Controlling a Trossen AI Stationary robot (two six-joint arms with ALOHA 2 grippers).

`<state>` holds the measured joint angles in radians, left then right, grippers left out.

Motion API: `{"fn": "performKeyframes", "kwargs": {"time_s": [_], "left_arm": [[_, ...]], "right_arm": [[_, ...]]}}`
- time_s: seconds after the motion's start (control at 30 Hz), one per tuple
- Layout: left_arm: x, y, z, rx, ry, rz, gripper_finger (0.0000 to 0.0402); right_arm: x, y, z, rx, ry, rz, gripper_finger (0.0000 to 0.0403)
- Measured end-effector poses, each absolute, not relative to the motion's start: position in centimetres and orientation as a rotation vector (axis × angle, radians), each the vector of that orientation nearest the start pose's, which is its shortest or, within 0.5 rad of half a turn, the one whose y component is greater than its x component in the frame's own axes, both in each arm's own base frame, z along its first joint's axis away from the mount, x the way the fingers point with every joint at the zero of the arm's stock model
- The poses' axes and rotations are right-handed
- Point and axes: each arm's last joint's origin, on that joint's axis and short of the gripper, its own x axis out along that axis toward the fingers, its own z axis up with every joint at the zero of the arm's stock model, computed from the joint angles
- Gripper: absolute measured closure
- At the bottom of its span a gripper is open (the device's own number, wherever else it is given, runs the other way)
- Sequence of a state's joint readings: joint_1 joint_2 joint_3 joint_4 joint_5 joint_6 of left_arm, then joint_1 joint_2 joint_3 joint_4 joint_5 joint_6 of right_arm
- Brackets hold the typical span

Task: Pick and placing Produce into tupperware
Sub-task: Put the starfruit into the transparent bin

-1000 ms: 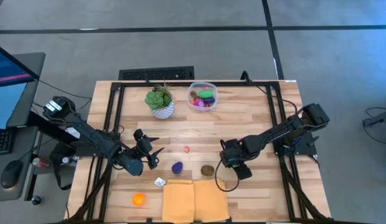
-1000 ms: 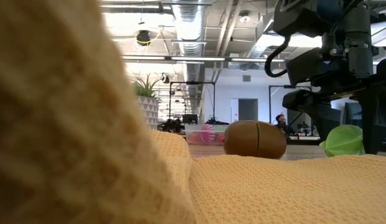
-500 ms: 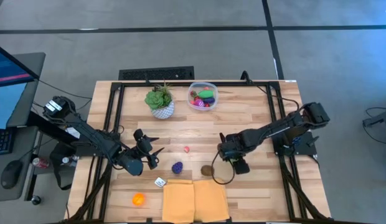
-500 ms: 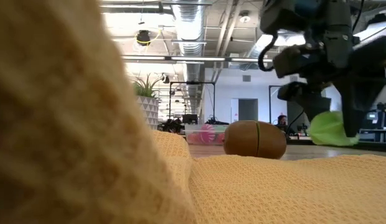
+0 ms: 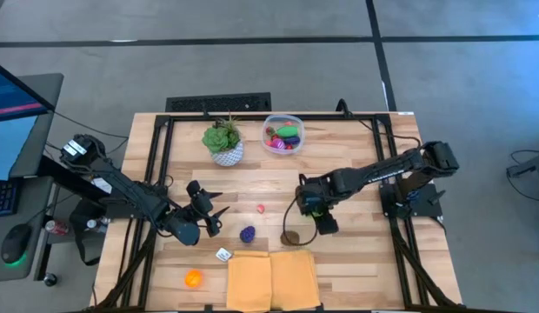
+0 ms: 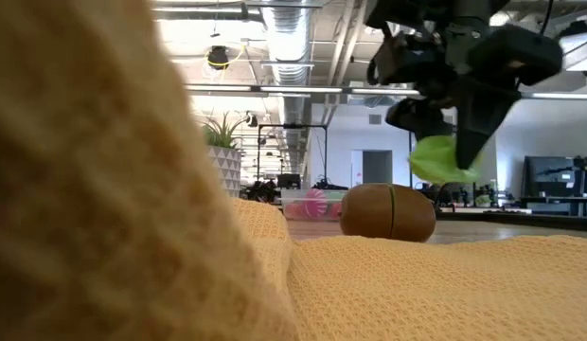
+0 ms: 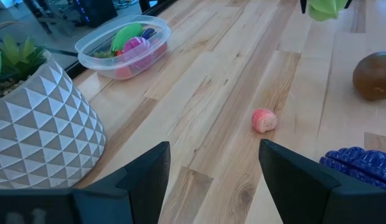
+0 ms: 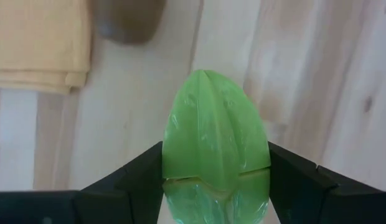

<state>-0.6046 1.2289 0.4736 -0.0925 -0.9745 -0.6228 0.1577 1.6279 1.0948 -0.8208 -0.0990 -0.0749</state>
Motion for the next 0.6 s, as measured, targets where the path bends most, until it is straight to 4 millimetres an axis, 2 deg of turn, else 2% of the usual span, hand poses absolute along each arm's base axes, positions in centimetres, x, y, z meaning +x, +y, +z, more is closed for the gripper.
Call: {"fn": "performKeyframes", "kwargs": {"time_s": [0.6], "left_arm": [[18.4, -9.8, 16.5, 0.016, 0.46, 0.504, 0.0164]], "right_arm": [[31.1, 0.2, 20.6, -0.146, 1.192, 0.223, 0.0138]]}}
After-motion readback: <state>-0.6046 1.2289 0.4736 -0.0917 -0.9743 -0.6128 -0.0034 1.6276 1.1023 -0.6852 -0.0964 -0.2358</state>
